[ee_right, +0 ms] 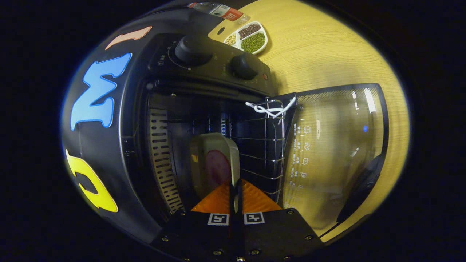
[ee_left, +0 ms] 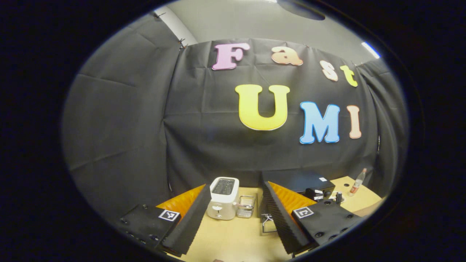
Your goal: Open the electric oven with the left hand, put the food in, and close the electric oven.
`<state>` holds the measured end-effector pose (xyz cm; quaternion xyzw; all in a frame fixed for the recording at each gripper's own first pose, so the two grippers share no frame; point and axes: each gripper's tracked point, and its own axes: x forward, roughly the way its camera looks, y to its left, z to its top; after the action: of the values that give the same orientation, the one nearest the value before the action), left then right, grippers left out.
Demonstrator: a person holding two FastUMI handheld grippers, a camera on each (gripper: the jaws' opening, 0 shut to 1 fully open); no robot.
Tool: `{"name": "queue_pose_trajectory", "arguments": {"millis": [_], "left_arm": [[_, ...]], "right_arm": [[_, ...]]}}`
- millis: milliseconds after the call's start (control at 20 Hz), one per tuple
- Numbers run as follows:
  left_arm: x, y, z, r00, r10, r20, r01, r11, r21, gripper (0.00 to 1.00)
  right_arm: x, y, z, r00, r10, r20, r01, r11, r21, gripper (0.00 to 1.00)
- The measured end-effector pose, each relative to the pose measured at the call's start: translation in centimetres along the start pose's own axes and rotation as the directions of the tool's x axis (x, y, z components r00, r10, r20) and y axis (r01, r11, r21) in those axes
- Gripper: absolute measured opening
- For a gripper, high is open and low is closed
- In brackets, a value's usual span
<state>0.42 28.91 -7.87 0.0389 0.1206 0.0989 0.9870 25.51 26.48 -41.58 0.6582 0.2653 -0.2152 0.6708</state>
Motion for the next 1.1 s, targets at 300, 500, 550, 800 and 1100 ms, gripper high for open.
{"name": "queue_pose_trajectory", "arguments": {"millis": [300, 500, 550, 800, 1100], "left_arm": [[-0.3, -0.7, 0.2, 1.000, -0.009, -0.001, 0.009, 1.000, 0.001, 0.98], [0.1, -3.2, 1.0, 0.998, -0.053, 0.020, 0.053, 0.999, -0.008, 0.98], [0.2, -4.1, 1.0, 0.997, -0.066, 0.025, 0.067, 0.998, -0.010, 0.98], [0.6, -8.9, 1.4, 0.989, -0.143, 0.042, 0.144, 0.989, -0.014, 1.00], [1.5, -14.6, 0.9, 0.977, -0.208, 0.037, 0.209, 0.977, -0.033, 0.98]], "right_arm": [[0.0, 0.6, -0.8, 0.999, 0.030, -0.043, -0.031, 0.999, -0.031, 0.05], [-2.4, 0.4, -0.3, 0.995, 0.031, -0.099, -0.042, 0.992, -0.118, 0.23], [-3.2, 0.0, 0.0, 0.993, 0.021, -0.118, -0.038, 0.989, -0.143, 0.24], [-7.9, -1.5, 3.0, 0.989, -0.008, -0.145, -0.051, 0.916, -0.399, 0.32], [-15.2, 0.0, 9.4, 0.992, 0.056, -0.114, -0.123, 0.649, -0.751, 0.32]]}}
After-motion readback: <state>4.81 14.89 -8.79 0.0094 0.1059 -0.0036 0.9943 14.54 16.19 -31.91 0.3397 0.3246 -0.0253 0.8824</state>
